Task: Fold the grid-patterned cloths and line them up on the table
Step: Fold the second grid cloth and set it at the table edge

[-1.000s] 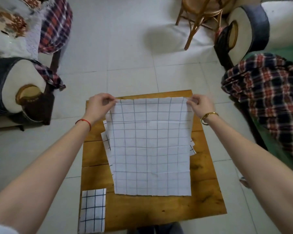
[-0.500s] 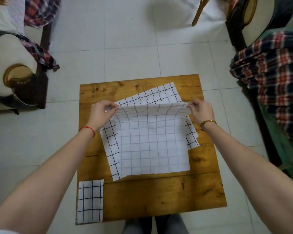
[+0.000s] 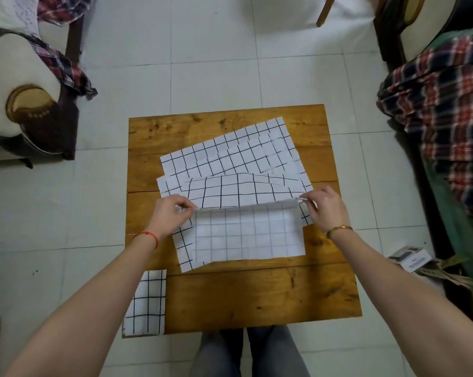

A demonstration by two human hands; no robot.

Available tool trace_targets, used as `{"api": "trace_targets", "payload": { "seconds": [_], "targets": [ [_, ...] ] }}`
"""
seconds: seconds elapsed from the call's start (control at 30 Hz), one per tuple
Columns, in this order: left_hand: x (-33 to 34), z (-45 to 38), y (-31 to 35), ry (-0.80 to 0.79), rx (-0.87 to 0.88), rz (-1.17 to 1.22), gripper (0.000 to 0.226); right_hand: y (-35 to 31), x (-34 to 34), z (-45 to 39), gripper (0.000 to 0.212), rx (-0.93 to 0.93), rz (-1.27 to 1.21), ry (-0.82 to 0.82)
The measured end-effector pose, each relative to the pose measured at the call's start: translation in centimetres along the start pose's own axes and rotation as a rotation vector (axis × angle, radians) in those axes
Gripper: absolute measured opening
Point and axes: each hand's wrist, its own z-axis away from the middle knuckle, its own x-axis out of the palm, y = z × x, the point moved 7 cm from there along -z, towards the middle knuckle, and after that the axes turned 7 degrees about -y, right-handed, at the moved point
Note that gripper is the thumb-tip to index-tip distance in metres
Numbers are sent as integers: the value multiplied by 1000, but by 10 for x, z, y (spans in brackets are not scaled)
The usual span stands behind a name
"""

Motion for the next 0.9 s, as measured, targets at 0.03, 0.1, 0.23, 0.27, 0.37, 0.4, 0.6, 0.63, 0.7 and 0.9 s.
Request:
{"api": "trace_targets", "payload": {
  "seconds": [0.03,0.1,0.23,0.27,0.37,0.4,0.6,0.63,0.7,0.9],
  "targets": [
    [7,5,-8,-9,-13,-10,15,-1,6,7,12,-32,17,-9],
    [19,13,-21,-4,-26,-30,16,-2,18,20,15,-79,59,-26],
    [46,29,-43,5,3,-124,17,4,47,48,22,-87,132,-61],
    [53,32,-49,14,-4,-142,16,5,54,56,23,-82,136,-67],
    [75,46,-68,26,-30,-150,14,11,77,79,25,-51,153,-81],
    [83,51,-74,23,-38,-146,15,13,85,86,26,-32,157,-91],
    [117,67,-110,-16,-116,-116,9,23,132,113,30,20,180,-187],
    [121,67,-113,-21,-120,-112,9,25,138,115,31,26,187,-210],
    [126,64,-117,-25,-115,-121,10,30,149,116,35,44,188,-247],
    [127,51,-116,39,-43,-138,15,32,138,96,44,77,113,-117]
  ]
}}
